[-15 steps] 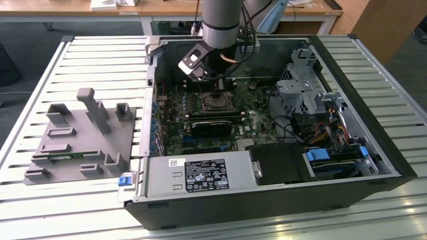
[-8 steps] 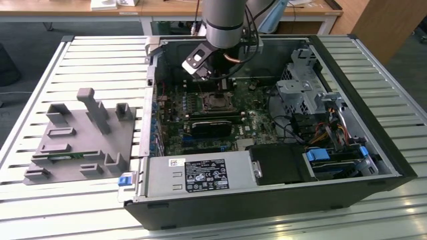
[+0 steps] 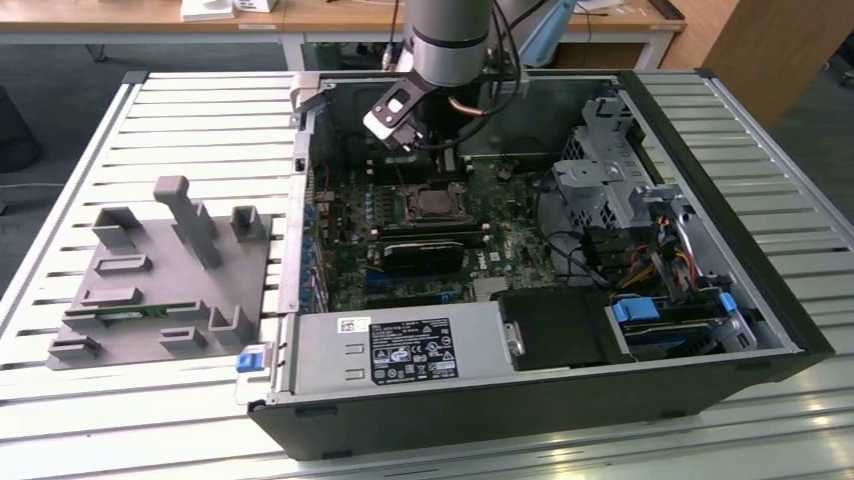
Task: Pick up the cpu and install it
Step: 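Install the first cpu locking lever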
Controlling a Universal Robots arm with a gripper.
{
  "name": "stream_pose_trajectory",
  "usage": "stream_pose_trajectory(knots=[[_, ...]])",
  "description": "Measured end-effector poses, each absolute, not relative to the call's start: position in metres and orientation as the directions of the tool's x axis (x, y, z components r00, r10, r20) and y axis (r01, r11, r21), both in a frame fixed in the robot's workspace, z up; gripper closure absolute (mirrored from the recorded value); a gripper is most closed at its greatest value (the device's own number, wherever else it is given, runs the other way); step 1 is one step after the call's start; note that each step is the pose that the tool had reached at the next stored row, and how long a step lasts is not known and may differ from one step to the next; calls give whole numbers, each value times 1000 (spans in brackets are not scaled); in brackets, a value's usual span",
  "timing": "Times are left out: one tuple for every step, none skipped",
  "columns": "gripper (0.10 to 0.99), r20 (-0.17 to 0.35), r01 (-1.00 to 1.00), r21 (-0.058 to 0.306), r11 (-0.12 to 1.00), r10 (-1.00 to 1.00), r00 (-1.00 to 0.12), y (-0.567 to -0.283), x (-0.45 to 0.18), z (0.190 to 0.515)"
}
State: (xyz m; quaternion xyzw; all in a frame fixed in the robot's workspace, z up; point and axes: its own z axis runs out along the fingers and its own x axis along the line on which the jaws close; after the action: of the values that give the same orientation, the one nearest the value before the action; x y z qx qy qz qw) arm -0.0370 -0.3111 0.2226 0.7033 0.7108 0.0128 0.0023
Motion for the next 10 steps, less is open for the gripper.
stream_pose_trajectory(knots=[[980,15,1000,22,10,1000,-11,-311,-37,225],[980,15,1000,22,10,1000,-11,-311,-37,228],[980,15,1000,22,10,1000,-11,-311,-37,231],[980,15,1000,22,10,1000,-11,-311,-37,233],[980,15,1000,22,10,1000,-11,-311,-37,236],[980,15,1000,22,10,1000,-11,-311,-37,239],[980,15,1000,22,10,1000,-11,-311,-37,242],[980,15,1000,22,10,1000,-11,-311,-37,246],[980,15,1000,22,10,1000,-11,-311,-37,249],[980,15,1000,21,10,1000,-11,-311,-37,253]])
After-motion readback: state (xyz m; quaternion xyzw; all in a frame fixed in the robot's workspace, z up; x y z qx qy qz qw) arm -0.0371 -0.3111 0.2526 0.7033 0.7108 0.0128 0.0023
